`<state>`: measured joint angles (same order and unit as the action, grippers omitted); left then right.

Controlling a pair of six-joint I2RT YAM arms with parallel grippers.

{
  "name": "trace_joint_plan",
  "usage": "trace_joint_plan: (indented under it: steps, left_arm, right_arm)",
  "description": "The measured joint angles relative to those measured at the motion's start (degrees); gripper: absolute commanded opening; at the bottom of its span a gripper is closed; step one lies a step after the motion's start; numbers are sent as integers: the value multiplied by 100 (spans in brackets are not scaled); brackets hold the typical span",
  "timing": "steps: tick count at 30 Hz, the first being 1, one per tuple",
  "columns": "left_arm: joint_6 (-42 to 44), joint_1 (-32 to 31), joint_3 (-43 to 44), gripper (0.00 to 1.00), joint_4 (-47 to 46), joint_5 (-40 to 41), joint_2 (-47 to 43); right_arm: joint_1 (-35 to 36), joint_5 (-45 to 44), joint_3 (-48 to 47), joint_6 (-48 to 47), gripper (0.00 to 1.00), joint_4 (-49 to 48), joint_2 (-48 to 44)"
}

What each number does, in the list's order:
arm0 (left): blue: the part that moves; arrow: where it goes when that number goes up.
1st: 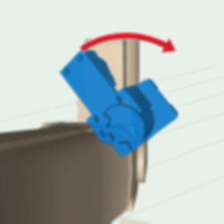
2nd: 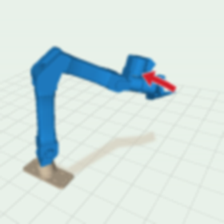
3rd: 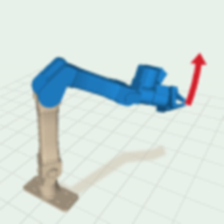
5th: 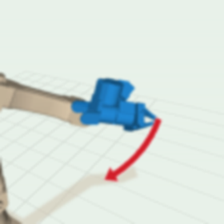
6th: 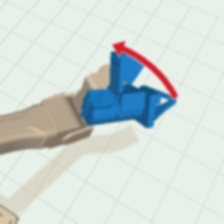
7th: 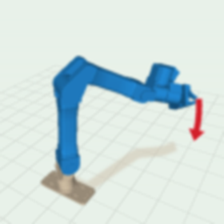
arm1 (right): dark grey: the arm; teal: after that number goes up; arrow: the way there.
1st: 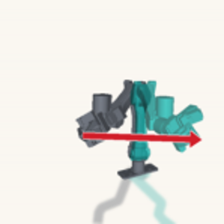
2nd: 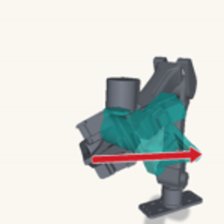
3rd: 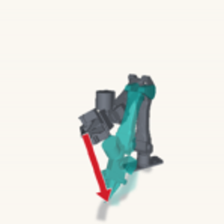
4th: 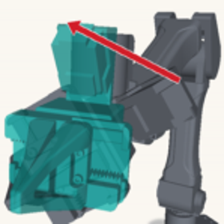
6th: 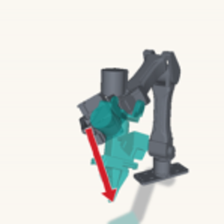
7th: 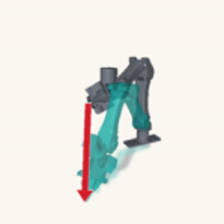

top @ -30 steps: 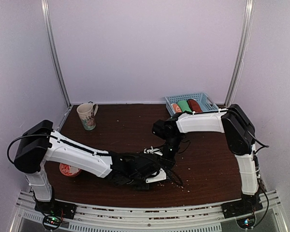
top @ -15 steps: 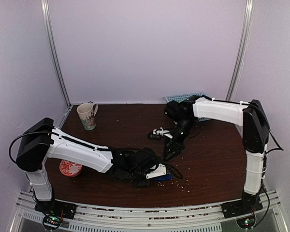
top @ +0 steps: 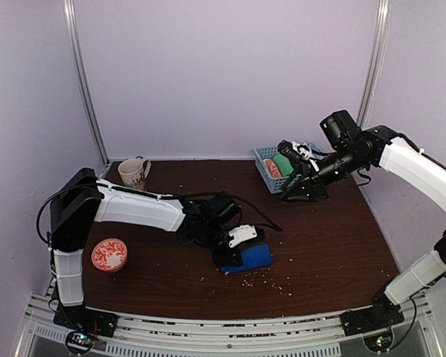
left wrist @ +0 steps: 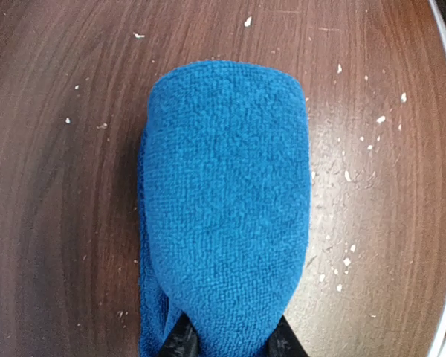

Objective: Roll the towels
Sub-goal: Roll the towel at the center of the board, then pick up the towel from the center of the board.

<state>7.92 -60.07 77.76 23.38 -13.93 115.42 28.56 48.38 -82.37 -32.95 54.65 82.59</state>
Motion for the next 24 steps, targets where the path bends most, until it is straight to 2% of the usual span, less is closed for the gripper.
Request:
trace_joint_plan:
  steps: [6, 15, 17, 24]
  left_arm:
    - [-240, 302, 319, 19, 229, -876, 275]
    - [-697, 490, 621, 17, 374, -1834, 629]
    - [-772, 492, 643, 16, 374, -2081, 695]
    - [-920, 551, 640, 15, 402, -2802, 846]
  right_arm:
    - [68, 302, 2, -306, 39, 101, -9]
    - [570, 125, -140, -743, 39, 400, -20]
    - [640, 96, -219, -785, 41, 411, -37]
    - [721, -391, -323, -131, 47, 55, -61]
